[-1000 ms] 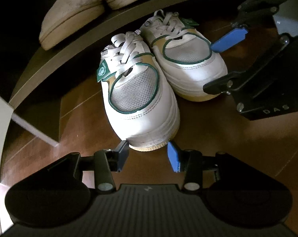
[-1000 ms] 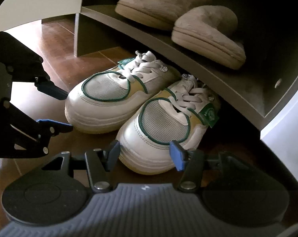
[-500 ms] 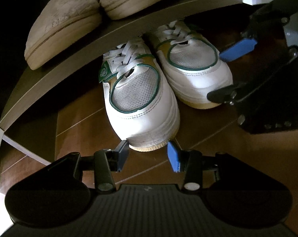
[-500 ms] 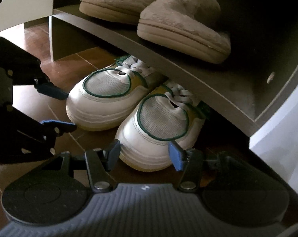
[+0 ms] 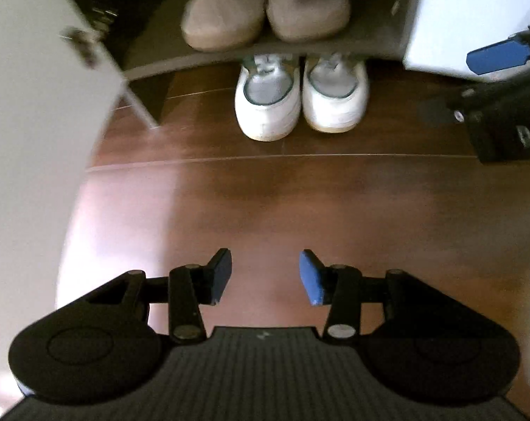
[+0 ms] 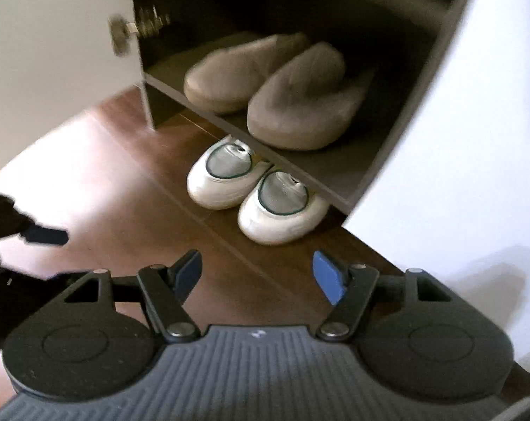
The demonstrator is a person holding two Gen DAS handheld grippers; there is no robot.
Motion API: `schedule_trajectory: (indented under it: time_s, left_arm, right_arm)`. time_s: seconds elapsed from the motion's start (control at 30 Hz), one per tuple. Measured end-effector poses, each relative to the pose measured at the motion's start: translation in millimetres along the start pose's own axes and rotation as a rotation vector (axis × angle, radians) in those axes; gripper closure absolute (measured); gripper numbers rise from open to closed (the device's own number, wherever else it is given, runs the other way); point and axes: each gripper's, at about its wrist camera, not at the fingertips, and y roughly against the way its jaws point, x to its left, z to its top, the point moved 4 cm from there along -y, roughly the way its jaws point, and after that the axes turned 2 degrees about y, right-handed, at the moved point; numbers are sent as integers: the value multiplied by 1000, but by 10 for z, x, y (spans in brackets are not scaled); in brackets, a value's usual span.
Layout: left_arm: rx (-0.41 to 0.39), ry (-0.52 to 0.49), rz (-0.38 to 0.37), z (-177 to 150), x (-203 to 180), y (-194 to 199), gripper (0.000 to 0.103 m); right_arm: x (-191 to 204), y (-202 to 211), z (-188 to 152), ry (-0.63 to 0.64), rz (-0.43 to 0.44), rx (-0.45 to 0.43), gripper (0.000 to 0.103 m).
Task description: Organize scattered shoes
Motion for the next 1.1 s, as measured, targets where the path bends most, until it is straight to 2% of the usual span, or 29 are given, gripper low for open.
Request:
schedule_trajectory:
  time_s: [0.13, 0.17, 0.23, 0.33, 0.43, 0.5, 0.6, 0.73, 0.83, 0.93, 1.1]
  left_arm:
    - [-19, 108, -30, 169, 111, 1327, 48]
    - [-34, 116, -24, 219, 140, 1640, 46]
    - [-62, 117, -8, 338, 224, 2474, 35]
    - [-83, 96, -23, 463, 296, 3419, 31]
    - [-133, 45, -32, 544, 325, 4109, 26]
    - [-166, 39, -33, 560, 360, 4404, 26]
    - [-189, 88, -31, 519, 432, 4732, 25]
    - [-253, 144, -13, 259, 493, 5094, 25]
    - [-271, 170, -17, -52, 469, 5369, 25]
    - [-264, 190, -37, -351, 419, 5670, 23]
    - [-214, 219, -87, -726, 361, 6263, 21]
  right_arm:
    - [-130, 1291, 453, -68, -16, -16, 31]
    - [-160, 1660, 585, -101, -29, -31, 26]
    - [-186, 2392, 840, -171, -62, -72, 17]
    - [-157, 3356, 1107, -276, -82, -149, 8]
    - [-55, 4087, 1234, -360, -82, -215, 2]
    - [52, 4397, 1249, -382, -84, -229, 2]
    - [202, 4738, 1222, -392, -85, -243, 2]
    - [409, 5048, 1144, -362, -97, -282, 1]
    - [634, 5347, 939, -330, -149, -323, 1]
    - [939, 5851, 589, -372, -180, -373, 1]
    - [1160, 6557, 88, -500, -191, -327, 1]
